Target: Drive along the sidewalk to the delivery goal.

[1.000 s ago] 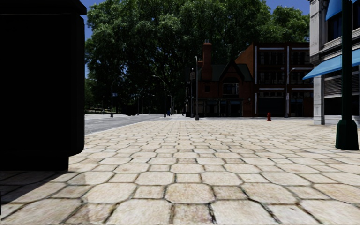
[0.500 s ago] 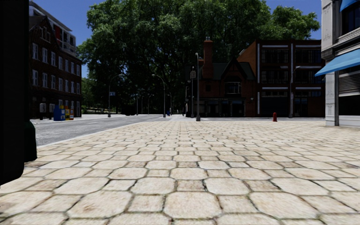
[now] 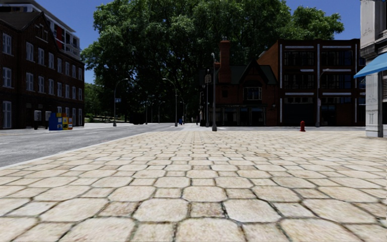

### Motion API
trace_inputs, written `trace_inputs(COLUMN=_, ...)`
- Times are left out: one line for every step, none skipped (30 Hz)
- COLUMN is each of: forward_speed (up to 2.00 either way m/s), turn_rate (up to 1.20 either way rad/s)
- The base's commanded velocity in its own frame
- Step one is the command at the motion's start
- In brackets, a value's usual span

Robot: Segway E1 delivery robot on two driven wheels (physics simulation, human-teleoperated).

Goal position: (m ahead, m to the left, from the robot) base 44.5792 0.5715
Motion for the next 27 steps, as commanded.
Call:
trace_inputs(forward_speed=2.0, turn_rate=0.0)
trace_inputs(forward_speed=2.0, turn_rate=0.0)
trace_inputs(forward_speed=2.0, turn_rate=0.0)
trace_inputs(forward_speed=2.0, turn_rate=0.0)
trace_inputs(forward_speed=2.0, turn_rate=0.0)
trace_inputs(forward_speed=2.0, turn_rate=0.0)
trace_inputs(forward_speed=2.0, turn_rate=0.0)
trace_inputs(forward_speed=2.0, turn_rate=0.0)
trace_inputs(forward_speed=2.0, turn_rate=0.0)
trace_inputs(forward_speed=2.0, turn_rate=0.0)
trace_inputs(forward_speed=2.0, turn_rate=0.0)
trace_inputs(forward_speed=2.0, turn_rate=0.0)
trace_inputs(forward_speed=2.0, turn_rate=0.0)
trace_inputs(forward_speed=2.0, turn_rate=0.0)
trace_inputs(forward_speed=2.0, turn_rate=0.0)
trace_inputs(forward_speed=2.0, turn_rate=0.0)
trace_inputs(forward_speed=2.0, turn_rate=0.0)
trace_inputs(forward_speed=2.0, turn_rate=0.0)
trace_inputs(forward_speed=2.0, turn_rate=0.0)
trace_inputs(forward_speed=2.0, turn_rate=0.0)
trace_inputs(forward_speed=2.0, turn_rate=0.0)
trace_inputs(forward_speed=2.0, turn_rate=0.0)
trace_inputs(forward_speed=2.0, turn_rate=0.0)
trace_inputs(forward_speed=2.0, turn_rate=0.0)
trace_inputs(forward_speed=2.0, turn_rate=0.0)
trace_inputs(forward_speed=2.0, turn_rate=0.0)
trace_inputs(forward_speed=2.0, turn_rate=0.0)
